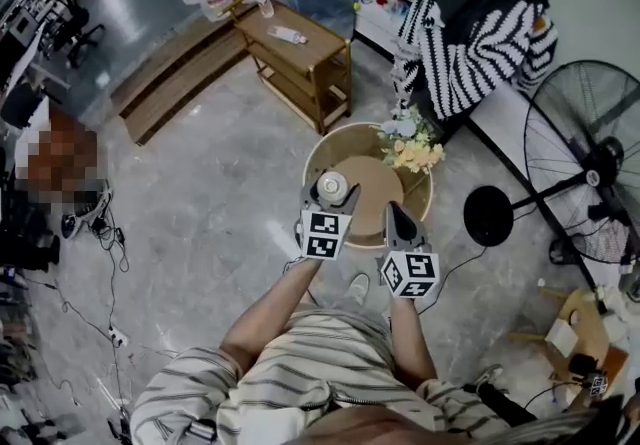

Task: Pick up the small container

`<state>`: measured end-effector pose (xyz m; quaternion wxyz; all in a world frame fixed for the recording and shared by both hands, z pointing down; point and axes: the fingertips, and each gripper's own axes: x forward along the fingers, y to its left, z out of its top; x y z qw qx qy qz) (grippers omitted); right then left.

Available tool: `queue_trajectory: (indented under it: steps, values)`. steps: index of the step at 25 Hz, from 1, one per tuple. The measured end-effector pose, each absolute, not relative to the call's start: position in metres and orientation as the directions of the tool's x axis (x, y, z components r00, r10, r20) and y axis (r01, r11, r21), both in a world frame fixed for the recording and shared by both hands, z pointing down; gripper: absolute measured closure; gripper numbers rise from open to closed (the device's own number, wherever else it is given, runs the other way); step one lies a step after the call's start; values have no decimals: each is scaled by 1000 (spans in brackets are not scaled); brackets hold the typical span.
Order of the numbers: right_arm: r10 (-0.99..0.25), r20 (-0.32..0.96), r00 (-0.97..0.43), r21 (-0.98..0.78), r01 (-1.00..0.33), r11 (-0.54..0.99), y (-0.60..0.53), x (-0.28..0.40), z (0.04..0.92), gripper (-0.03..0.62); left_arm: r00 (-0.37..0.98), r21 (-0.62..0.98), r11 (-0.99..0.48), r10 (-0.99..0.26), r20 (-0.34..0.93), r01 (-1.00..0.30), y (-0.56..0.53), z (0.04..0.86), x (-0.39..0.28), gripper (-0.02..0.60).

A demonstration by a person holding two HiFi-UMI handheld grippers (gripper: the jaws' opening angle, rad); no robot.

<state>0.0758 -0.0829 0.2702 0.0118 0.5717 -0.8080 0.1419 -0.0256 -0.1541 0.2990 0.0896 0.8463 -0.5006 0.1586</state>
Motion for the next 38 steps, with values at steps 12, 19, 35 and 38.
queue_trajectory:
  steps: [12, 19, 35, 38]
  values:
    - [-925, 111, -363, -167, -925, 342, -86, 66, 226, 586, 480, -19, -502, -836, 264, -865, -135, 232, -42, 253]
    - [-932, 79, -354, -163, -927, 338, -83, 71, 213, 586, 483, -3, -496, -847, 224, -868, -125, 212, -49, 253]
    - [-943, 71, -325, -146, -939, 312, -67, 76, 209, 586, 488, -10, -499, -851, 194, -866, -101, 205, -49, 253]
    - [-944, 75, -320, -141, -941, 308, -66, 78, 210, 588, 490, -7, -500, -851, 190, -866, -100, 204, -48, 253]
